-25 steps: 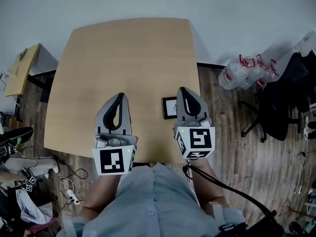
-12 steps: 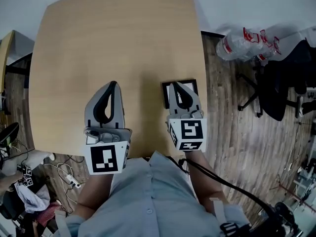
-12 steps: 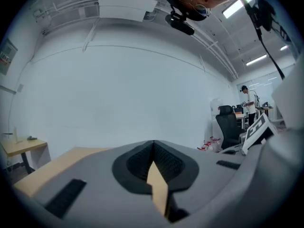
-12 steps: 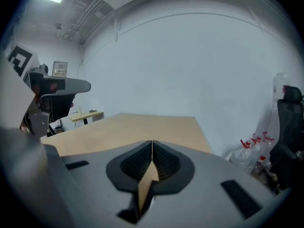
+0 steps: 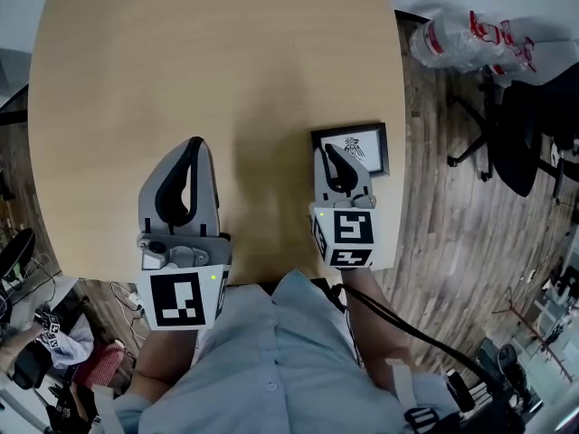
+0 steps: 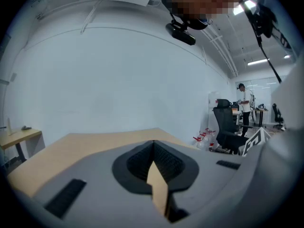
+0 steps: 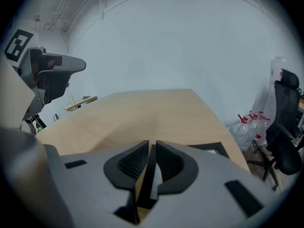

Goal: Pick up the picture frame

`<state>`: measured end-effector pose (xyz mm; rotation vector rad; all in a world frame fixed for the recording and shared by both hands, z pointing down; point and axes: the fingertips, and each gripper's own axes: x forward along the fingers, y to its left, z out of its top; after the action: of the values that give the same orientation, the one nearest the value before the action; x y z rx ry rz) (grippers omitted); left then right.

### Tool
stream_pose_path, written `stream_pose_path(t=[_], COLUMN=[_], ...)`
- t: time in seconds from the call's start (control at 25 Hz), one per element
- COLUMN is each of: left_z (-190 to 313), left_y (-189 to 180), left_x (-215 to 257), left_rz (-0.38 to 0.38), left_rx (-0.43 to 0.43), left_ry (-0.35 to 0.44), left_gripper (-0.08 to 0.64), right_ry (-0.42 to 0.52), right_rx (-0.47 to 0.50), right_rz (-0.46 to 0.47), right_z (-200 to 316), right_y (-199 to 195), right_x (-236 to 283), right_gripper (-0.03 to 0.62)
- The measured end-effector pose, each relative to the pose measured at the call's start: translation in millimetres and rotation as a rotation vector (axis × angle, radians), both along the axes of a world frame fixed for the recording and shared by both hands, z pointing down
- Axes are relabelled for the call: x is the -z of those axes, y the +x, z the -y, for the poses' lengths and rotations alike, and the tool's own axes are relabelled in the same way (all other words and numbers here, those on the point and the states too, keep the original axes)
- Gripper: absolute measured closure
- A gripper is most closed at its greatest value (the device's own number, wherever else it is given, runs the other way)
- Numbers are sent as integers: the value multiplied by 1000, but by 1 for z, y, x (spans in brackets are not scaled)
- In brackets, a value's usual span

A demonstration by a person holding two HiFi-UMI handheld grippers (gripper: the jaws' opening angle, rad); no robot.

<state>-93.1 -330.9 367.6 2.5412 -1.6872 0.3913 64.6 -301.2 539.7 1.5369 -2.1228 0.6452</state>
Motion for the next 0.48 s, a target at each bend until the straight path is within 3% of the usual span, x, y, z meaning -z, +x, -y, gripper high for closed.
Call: stream_pose_path(t=[0.08,0.32,0.48], left_z=[3,4,3], left_y=[-3,-11,-12], left_x=[-7,-18,-10], left_rz=[-2,-8,-6], left_rx=[-3,6,11], left_ry=[-15,-43,-54], left_gripper=[558,558,558], right_ry=[-37,-81,-170], right_rx=[2,17,28], right_rz=[-5,-76,-89], right_z=[-3,-7,-10], right_y=[-3,-7,-9], right_x=[-11,-22,-19], right_gripper=[514,509,508])
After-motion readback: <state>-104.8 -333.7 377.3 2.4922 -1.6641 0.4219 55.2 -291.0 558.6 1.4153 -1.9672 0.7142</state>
